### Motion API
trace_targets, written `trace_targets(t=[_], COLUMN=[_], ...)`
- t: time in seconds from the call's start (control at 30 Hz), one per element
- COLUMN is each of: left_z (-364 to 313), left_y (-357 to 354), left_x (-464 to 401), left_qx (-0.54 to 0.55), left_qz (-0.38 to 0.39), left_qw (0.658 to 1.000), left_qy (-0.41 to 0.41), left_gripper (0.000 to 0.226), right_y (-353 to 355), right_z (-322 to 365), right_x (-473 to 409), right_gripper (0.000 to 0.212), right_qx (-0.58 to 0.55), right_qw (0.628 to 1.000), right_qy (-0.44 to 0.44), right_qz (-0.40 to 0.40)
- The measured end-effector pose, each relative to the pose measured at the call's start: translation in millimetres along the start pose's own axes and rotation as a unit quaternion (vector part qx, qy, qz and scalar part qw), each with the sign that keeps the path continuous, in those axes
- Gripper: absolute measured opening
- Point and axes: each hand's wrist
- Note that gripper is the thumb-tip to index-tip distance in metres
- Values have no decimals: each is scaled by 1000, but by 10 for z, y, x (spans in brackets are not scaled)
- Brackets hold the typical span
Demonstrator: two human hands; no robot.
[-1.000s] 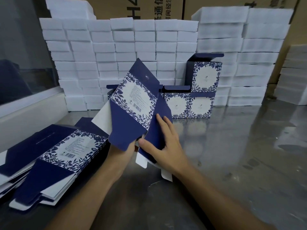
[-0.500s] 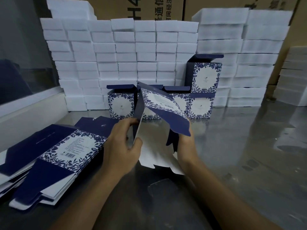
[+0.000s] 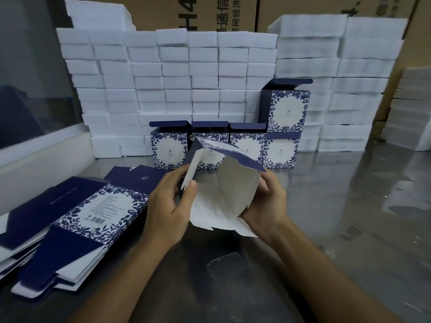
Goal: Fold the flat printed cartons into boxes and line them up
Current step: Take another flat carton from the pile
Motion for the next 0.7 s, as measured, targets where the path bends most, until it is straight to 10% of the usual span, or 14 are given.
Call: trace_targets(t=[0.1,0.23,0.43,0.7], left_z=[-25,-15,8,9], left_y=[-15,-14,6,31], left_x=[-5,-21,-27,-69], left_qx=[-17,-33,-67,-7], left_qz=[-18,-57,-91,-123], left_qw=[1000,998,993,989], left_qy=[-2,8,31,76], left_gripper=[10,17,25,28], right_y=[-26,-19,-22,-27], right_z=[-54,-109,-263,-140], right_x=[-13,-67,-52,20], right_gripper=[41,106,130,95], right_qx=[51,171,326,316], right_qw=[998,982,934,947], right_qy=[24,73,123,59], right_qz=[26,23,81,-11])
Point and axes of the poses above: each hand's wrist, its own x-axis away from the middle knuckle, its own y-axis out of the back of the hand, z = x × y, and after that the axes turned 9 degrees about x, right-handed
